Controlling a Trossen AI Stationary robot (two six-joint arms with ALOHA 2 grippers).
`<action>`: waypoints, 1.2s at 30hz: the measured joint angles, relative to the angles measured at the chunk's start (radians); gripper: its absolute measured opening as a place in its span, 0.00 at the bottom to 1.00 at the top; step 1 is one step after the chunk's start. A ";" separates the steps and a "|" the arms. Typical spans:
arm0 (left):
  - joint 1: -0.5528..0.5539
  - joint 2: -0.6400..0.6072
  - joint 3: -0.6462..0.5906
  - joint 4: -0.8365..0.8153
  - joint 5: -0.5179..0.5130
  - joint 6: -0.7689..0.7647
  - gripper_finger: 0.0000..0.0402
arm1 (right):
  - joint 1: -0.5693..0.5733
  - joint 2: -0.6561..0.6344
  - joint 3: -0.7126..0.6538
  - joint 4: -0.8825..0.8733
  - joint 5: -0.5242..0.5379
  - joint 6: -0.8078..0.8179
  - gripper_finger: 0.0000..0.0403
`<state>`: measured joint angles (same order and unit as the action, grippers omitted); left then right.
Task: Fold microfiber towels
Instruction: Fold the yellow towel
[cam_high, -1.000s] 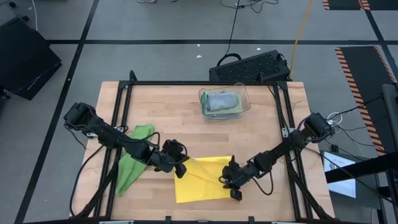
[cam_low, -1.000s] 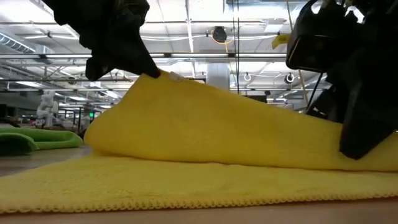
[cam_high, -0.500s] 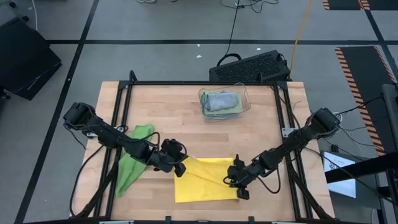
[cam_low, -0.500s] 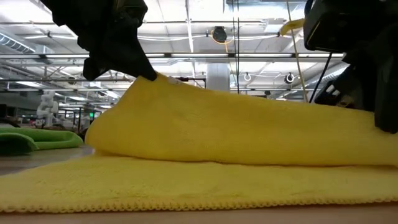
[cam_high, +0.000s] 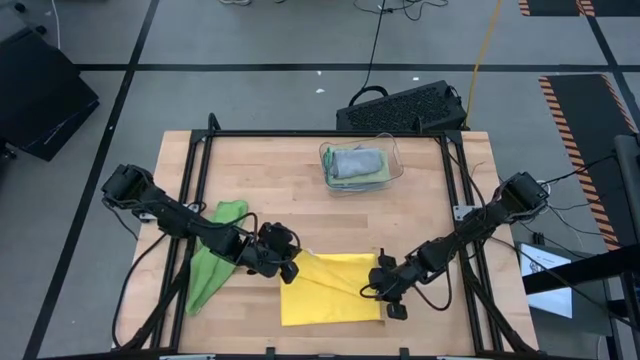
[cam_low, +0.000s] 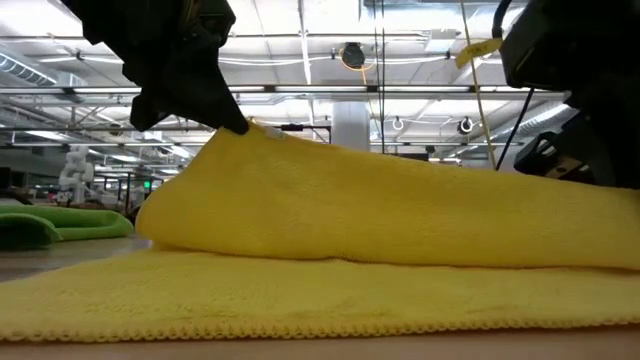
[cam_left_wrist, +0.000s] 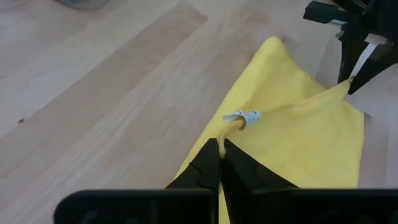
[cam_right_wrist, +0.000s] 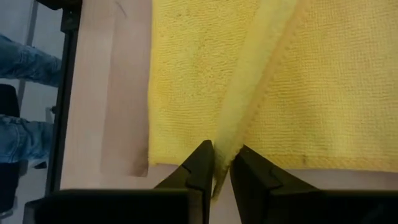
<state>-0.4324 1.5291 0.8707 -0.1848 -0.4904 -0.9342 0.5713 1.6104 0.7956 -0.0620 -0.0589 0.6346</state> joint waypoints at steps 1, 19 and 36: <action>0.000 0.000 0.000 -0.001 0.000 -0.004 0.02 | 0.000 0.000 0.000 -0.003 0.000 -0.002 0.11; -0.002 -0.003 0.000 -0.004 0.045 -0.011 0.01 | -0.013 -0.029 0.000 -0.052 -0.056 0.010 0.01; -0.140 -0.091 0.000 -0.070 0.156 0.007 0.02 | -0.068 -0.185 0.000 -0.115 -0.158 0.028 0.00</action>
<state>-0.5725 1.4380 0.8711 -0.2549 -0.3343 -0.9276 0.5034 1.4251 0.7958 -0.1772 -0.2173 0.6629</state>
